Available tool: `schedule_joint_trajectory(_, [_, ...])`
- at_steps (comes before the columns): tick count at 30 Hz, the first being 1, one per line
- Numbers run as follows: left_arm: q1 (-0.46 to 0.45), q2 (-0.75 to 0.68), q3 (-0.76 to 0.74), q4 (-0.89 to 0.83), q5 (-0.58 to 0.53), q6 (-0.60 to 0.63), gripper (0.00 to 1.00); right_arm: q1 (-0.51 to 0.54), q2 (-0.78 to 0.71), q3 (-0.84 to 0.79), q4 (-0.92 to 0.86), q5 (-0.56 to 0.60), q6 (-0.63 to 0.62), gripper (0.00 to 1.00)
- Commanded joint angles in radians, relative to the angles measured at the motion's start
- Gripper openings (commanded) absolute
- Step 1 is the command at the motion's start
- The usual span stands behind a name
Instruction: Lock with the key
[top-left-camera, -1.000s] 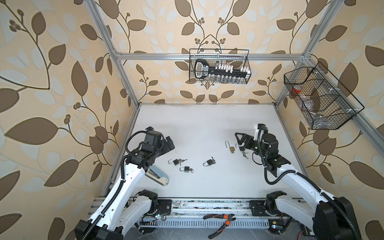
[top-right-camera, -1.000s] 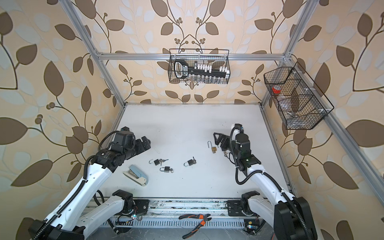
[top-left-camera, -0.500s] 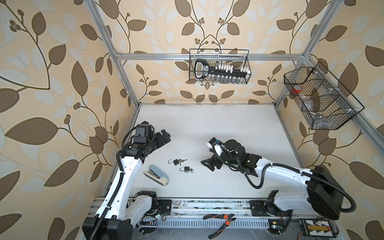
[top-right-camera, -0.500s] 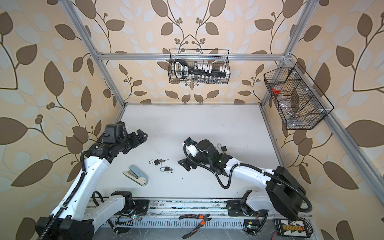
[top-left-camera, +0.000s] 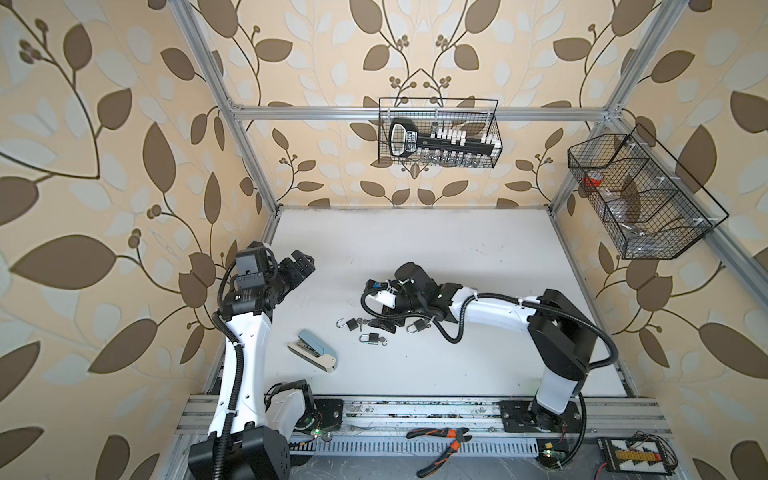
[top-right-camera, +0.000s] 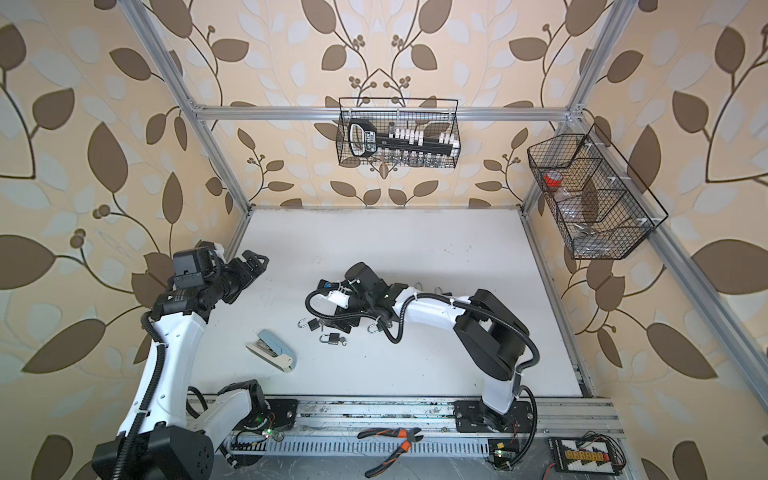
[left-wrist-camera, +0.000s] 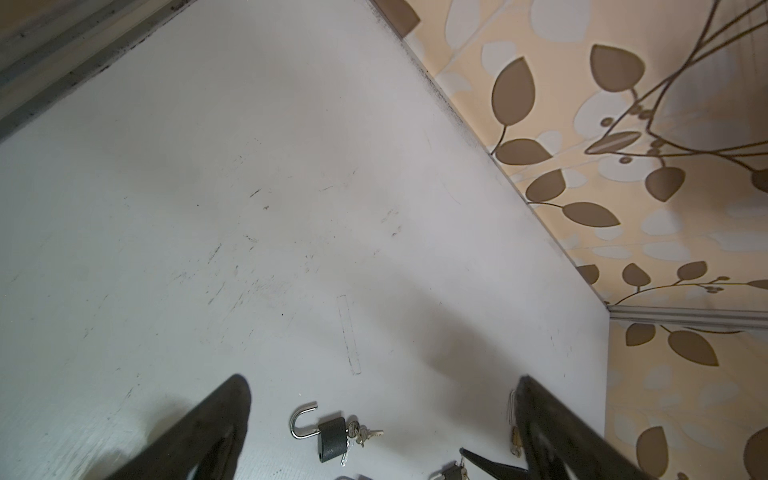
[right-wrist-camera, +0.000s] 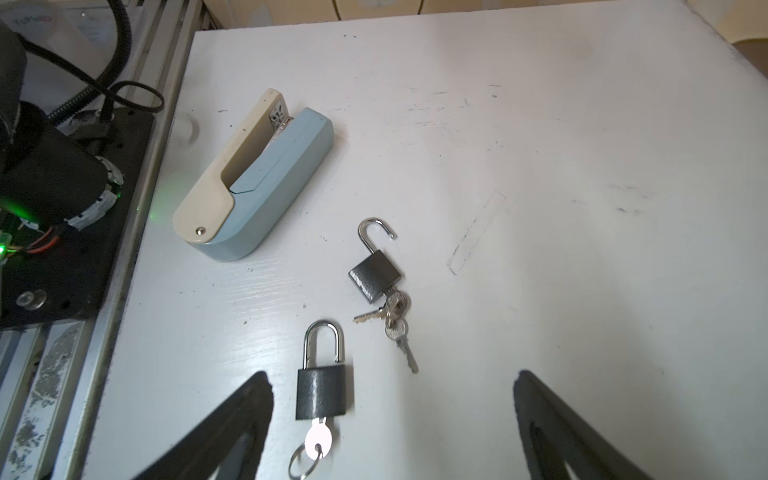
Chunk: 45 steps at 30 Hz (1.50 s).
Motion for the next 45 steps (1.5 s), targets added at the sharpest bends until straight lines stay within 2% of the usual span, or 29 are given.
schedule_joint_trajectory(1, [0.032,-0.019,-0.029,0.022,0.068,-0.027,0.99,0.002,0.085,0.101,-0.118,-0.106,-0.163,0.84])
schedule_joint_trajectory(3, [0.033,-0.028,-0.017,0.014,0.046,-0.015,0.99,0.003,0.143,0.172,-0.181,-0.14,-0.211,0.77])
schedule_joint_trajectory(6, [0.04,-0.026,0.0,0.005,0.034,0.002,0.99,0.003,0.226,0.284,-0.281,-0.179,-0.263,0.73])
schedule_joint_trajectory(13, [0.095,-0.008,-0.014,0.029,0.092,-0.008,0.99,0.007,0.385,0.49,-0.425,-0.223,-0.34,0.68])
schedule_joint_trajectory(22, [0.105,0.003,-0.023,0.039,0.115,-0.011,0.99,0.028,0.521,0.652,-0.502,-0.23,-0.376,0.64])
schedule_joint_trajectory(36, [0.119,0.034,-0.033,0.068,0.196,-0.014,0.99,0.031,0.573,0.666,-0.508,-0.216,-0.405,0.57])
schedule_joint_trajectory(45, [0.127,0.044,-0.035,0.066,0.195,-0.014,0.99,0.032,0.578,0.645,-0.497,-0.193,-0.406,0.44])
